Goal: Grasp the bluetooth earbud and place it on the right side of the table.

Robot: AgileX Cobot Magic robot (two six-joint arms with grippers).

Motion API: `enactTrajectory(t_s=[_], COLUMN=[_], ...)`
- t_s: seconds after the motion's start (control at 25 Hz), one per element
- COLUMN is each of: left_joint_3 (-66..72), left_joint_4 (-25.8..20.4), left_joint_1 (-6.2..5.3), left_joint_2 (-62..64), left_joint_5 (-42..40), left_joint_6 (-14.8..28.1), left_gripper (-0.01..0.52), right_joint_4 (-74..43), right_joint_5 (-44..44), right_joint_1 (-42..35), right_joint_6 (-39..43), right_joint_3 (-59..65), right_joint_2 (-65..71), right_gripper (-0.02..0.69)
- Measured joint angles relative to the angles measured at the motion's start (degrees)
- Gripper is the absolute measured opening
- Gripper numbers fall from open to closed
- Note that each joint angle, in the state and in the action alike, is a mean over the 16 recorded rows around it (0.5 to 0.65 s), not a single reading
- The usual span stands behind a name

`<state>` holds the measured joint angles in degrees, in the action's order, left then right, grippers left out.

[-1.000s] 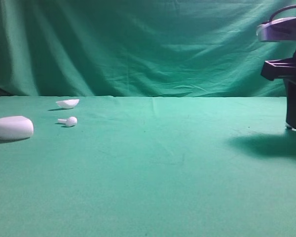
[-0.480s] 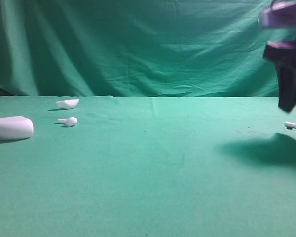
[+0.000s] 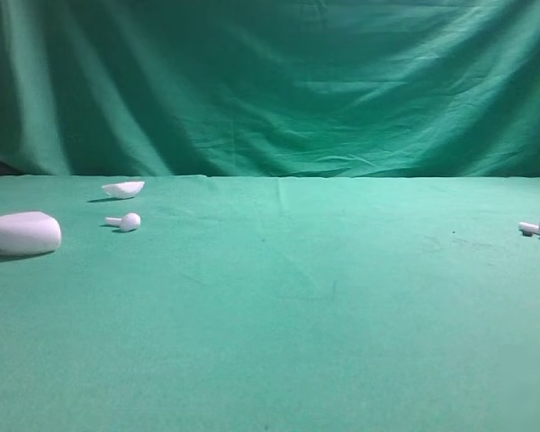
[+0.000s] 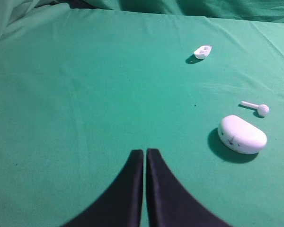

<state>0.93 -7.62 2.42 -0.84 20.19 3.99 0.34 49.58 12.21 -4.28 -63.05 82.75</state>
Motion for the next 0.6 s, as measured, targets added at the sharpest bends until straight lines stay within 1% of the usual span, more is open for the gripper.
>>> enactTrajectory(t_s=[0.2,0.4,0.48,0.6], left_joint_3=[0.0,0.0,0.0,0.0], left_joint_4=[0.0,0.0,0.0,0.0], left_joint_1=[0.0,0.0,0.0,0.0], left_joint_2=[0.0,0.0,0.0,0.0], left_joint_5=[0.0,0.0,0.0,0.0], left_joint_6=[0.0,0.0,0.0,0.0], left_gripper=[0.0,0.0,0.0,0.0], right_joint_4=[2.49,4.65,5.14,5.33], right_joint_5=[10.05,16.62,18.51,20.15], right_joint_1=[0.0,0.0,0.0,0.0], right_joint_6=[1.05,1.42,1.71,2.9], right_joint_3=[-2.31,-1.48,-0.69,0.87], right_joint_2=[-11.52,-24.42,-29.84,-38.03], right_gripper=[0.158,0.041,0.013,0.0])
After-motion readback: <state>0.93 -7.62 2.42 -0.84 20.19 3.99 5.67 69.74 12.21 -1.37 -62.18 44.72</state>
